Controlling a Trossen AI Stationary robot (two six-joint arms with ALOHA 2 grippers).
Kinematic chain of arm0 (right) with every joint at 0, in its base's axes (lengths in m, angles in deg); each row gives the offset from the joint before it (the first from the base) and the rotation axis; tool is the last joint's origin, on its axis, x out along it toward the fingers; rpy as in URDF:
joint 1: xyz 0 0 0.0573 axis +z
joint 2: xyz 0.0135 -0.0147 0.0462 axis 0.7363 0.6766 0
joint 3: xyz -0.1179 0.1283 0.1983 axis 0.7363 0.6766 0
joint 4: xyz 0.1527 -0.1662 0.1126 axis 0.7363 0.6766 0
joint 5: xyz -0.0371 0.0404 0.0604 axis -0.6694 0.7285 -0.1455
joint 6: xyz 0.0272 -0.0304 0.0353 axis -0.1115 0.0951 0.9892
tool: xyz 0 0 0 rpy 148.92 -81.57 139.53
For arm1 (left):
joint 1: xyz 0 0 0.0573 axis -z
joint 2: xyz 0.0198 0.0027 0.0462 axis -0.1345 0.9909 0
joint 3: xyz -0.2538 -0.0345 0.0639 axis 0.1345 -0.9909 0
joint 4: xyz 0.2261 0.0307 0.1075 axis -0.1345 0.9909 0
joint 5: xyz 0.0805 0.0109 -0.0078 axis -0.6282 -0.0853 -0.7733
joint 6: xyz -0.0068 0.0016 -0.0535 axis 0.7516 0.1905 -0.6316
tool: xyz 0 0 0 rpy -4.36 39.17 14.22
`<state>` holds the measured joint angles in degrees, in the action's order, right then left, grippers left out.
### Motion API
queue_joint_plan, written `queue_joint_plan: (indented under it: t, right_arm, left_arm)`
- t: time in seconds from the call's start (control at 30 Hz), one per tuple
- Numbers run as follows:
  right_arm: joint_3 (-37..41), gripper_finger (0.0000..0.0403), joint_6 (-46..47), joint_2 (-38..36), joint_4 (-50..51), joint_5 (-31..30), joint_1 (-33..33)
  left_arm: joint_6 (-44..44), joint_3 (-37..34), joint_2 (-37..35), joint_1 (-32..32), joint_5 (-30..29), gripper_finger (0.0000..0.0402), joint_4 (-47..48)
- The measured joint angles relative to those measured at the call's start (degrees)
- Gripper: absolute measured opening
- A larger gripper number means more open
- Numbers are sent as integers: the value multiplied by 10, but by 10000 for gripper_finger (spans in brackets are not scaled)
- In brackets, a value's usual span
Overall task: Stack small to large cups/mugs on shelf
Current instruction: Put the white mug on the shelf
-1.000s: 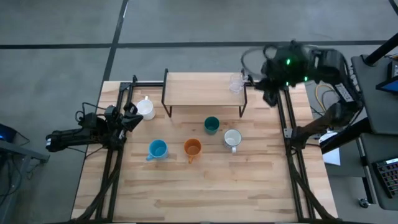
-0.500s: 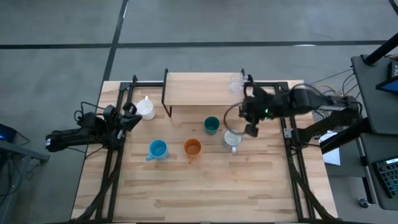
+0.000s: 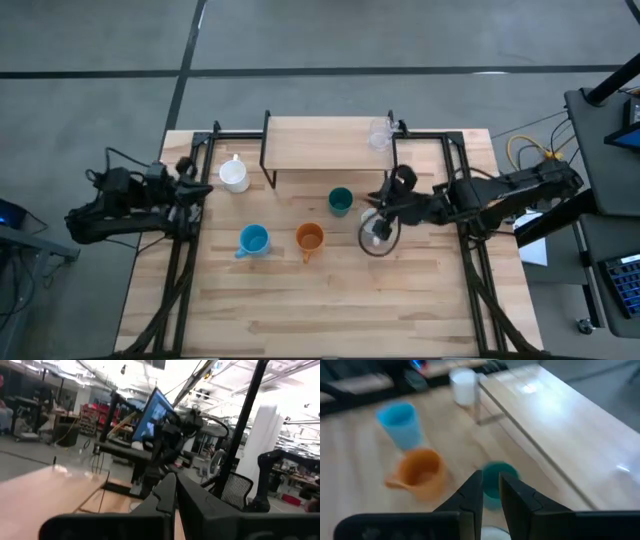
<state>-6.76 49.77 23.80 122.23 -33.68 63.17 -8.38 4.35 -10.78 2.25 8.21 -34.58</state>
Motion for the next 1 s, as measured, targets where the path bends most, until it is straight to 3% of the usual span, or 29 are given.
queue_joint_plan:
  t: [0.23, 0.5, 0.63, 0.73, 0.83, 1.0]
  right_arm:
    - [83, 56, -19, 0, -256, -45, 55]
    - [191, 56, -55, 0, -615, -42, 79]
    - [189, 56, -61, 0, -642, -19, 87]
    - [162, 56, -81, 7, -639, -10, 93]
    - [117, 56, -148, 20, -631, -9, 97]
    - [-2, 56, -253, 56, -524, -14, 103]
  left_arm:
    - [-7, 25, -8, 0, 2, 0, 1]
    - [-24, 23, -9, 0, 43, 0, 4]
    - [-20, 23, -9, 0, 143, 0, 7]
    - [-29, 24, -9, 0, 162, 0, 22]
    - [-31, 25, -10, 0, 111, 0, 83]
    - [-46, 25, -7, 0, -99, 0, 202]
